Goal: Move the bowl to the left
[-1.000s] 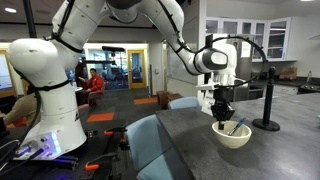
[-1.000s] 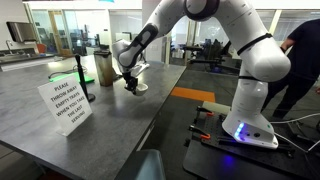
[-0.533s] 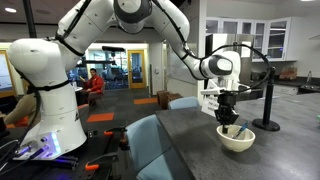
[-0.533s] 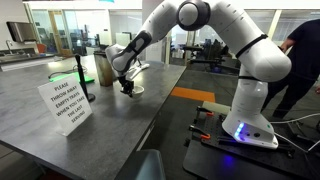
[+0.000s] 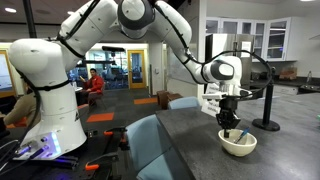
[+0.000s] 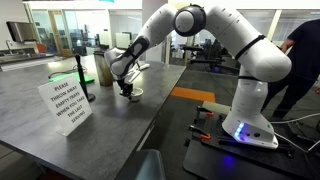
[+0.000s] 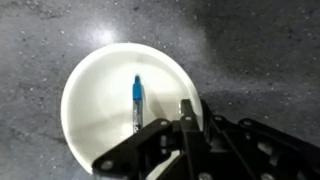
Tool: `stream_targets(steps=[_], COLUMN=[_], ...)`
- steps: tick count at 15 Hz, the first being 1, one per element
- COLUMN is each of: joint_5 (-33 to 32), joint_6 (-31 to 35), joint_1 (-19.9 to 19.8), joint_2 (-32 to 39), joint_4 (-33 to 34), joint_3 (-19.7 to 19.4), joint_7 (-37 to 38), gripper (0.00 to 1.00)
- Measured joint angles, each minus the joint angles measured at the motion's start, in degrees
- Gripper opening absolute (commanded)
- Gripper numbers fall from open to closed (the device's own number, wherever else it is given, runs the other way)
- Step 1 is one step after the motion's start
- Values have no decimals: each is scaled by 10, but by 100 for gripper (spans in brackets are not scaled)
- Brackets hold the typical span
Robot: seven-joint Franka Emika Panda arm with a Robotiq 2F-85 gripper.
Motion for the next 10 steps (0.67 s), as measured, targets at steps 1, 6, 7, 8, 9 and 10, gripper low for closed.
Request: stream_targets(steps=[1,6,7,8,9,10], joint_5=[0,0,0,0,2,4], joint_6=[0,0,0,-2,-8,-16], joint_1=[0,0,0,1,0,0], joint_2=[2,2,0,-3,-9,-19], joint_4=[2,8,8,8,7,3], joint_3=[0,0,0,0,1,2], joint_7=[0,0,0,0,-1,-1], gripper=[43,81,89,95,100,100])
